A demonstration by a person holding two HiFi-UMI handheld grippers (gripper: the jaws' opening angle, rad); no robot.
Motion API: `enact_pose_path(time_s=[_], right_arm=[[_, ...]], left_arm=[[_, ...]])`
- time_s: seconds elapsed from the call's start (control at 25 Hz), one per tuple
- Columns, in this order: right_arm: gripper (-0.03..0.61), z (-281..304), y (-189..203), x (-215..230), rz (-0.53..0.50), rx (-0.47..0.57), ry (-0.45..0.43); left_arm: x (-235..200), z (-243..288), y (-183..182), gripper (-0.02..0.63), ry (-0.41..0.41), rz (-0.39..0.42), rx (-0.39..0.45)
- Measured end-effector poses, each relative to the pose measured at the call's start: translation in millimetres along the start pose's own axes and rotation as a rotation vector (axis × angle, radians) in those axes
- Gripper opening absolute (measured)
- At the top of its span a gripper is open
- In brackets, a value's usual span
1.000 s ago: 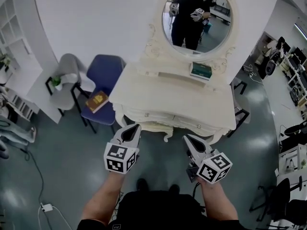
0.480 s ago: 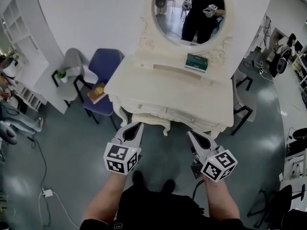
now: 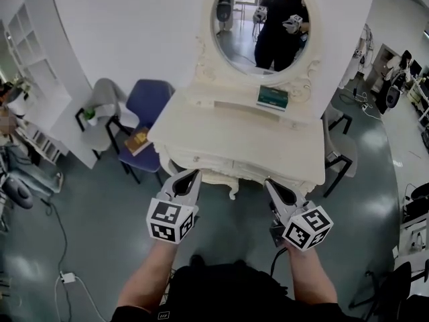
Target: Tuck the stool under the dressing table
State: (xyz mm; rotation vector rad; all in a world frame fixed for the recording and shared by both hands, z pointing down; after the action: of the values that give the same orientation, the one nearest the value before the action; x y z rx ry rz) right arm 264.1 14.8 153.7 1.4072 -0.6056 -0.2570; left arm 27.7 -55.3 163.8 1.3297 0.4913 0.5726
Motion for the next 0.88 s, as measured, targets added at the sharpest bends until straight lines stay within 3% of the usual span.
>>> enact_pose_path(time_s=[0.28,0.88], right_arm=[[0.002,16,-1,-10,-0.058,-0.014,0.005],[0.002,34,13,-14,-0.012,-0.049,0.001]], left_arm=[[-15,-1,0,0.017,0.002,-0.013,0.001],[-32,1,15,0.017,0.008,-0.039,-0.032]])
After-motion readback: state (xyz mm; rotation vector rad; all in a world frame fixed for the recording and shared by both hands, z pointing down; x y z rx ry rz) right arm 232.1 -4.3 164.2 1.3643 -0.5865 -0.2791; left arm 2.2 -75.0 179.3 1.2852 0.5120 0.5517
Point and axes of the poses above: the fingertips, and each gripper's own axes: z forward along the fingers, x to its right, y out of its underside, the point moved 6 cm from there along -z, backward along the fingers, and after that the axes turned 2 degrees about -y, right-handed, at the moved point
